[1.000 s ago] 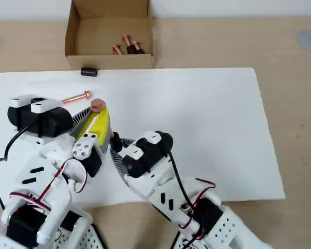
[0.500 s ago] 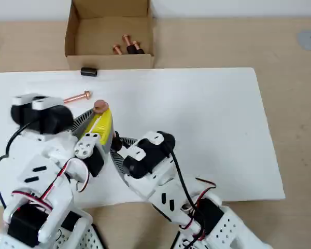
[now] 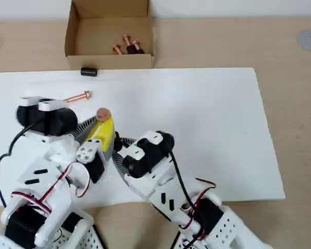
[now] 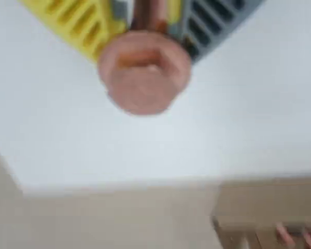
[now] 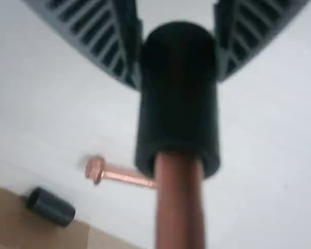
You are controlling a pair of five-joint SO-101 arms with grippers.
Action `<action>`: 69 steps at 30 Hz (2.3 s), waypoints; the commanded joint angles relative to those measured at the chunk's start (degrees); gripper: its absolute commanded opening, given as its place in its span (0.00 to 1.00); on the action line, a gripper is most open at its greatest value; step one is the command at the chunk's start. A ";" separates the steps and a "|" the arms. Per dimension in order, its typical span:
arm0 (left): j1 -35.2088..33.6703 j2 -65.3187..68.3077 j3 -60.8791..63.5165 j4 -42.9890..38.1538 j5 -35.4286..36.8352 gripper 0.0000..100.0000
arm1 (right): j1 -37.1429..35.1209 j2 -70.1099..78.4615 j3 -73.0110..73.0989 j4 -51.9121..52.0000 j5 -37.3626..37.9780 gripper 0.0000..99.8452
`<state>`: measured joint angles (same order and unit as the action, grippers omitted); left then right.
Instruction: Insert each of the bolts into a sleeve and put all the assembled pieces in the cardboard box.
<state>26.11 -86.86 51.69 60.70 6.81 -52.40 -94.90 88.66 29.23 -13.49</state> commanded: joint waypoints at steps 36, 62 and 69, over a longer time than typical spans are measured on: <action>-36.22 0.13 -8.26 21.36 -12.48 0.17 | 5.41 -0.04 -10.59 4.22 3.60 0.01; -50.73 0.57 10.73 7.03 -8.44 0.17 | 21.58 76.79 -76.26 -1.93 10.02 0.01; -50.73 0.48 13.01 7.03 -8.53 0.17 | 23.25 80.40 -79.43 -1.85 10.02 0.01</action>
<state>-23.91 -86.24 64.97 68.70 -1.71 -29.89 -13.76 14.46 29.05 -3.91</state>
